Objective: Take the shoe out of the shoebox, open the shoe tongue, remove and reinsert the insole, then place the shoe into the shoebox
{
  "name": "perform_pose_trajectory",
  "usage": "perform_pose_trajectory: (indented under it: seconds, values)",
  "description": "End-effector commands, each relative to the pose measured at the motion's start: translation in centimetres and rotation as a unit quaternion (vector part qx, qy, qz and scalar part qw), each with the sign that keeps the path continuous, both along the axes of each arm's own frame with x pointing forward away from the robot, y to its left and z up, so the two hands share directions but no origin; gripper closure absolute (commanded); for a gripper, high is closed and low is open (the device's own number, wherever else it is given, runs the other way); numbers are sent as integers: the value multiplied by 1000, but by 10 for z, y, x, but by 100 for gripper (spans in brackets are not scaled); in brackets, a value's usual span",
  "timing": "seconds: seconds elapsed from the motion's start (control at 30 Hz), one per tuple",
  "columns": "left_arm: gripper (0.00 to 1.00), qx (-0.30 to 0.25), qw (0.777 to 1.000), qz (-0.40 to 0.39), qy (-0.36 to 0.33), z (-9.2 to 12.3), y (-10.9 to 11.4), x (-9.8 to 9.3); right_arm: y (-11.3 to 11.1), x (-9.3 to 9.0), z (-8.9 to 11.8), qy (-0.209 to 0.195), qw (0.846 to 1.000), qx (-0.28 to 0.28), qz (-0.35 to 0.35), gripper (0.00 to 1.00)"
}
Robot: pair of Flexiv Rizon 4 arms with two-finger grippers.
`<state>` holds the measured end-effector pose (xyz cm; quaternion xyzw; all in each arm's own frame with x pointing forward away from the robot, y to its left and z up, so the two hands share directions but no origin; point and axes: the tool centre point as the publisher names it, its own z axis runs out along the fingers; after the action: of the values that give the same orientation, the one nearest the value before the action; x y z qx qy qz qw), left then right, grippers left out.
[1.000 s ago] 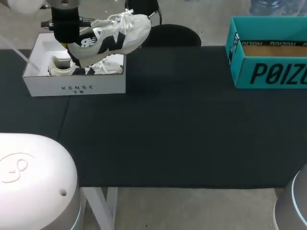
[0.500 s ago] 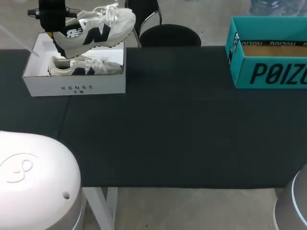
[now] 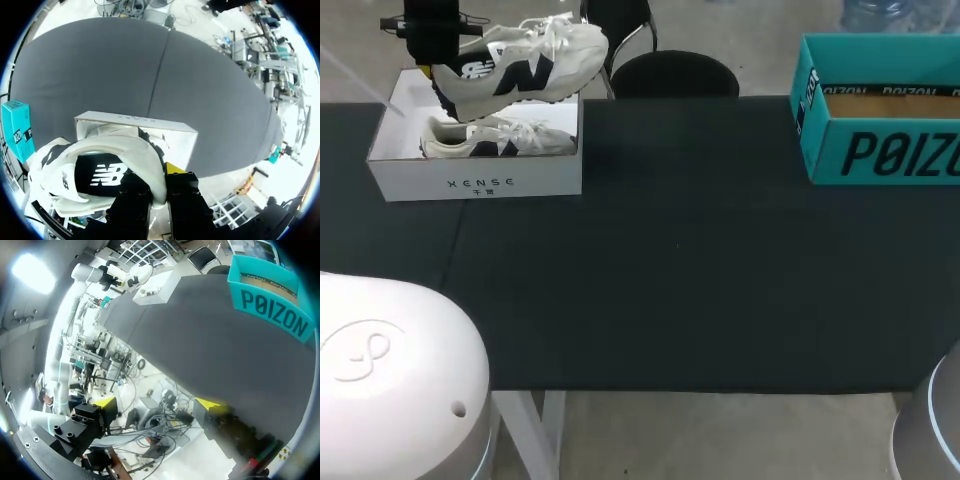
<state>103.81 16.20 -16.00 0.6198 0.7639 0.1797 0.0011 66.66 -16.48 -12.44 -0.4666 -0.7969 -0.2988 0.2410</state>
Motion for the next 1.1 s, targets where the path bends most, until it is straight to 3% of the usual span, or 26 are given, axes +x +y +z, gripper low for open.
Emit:
perform_pose_trajectory:
  seconds: [0.03, 0.33, 0.5, 0.83, 1.1]
  values:
    - [100, 0, 1000, -1, -1, 2, 1, 0, 0, 0, -1, 0, 1000, -1, 0, 0]
    - [100, 0, 1000, -1, -1, 2, 1, 0, 0, 0, -1, 0, 1000, -1, 0, 0]
    - [100, 9, 1000, -8, -1, 1, 16, 19, 0, 0, -1, 0, 1000, -1, 0, 0]
    - [100, 8, 997, -66, 31, -1, 71, 77, 0, 0, -1, 0, 1000, -1, 0, 0]
    - [100, 16, 995, -89, 39, -10, 116, 147, 0, 0, -1, 0, 1000, -1, 0, 0]
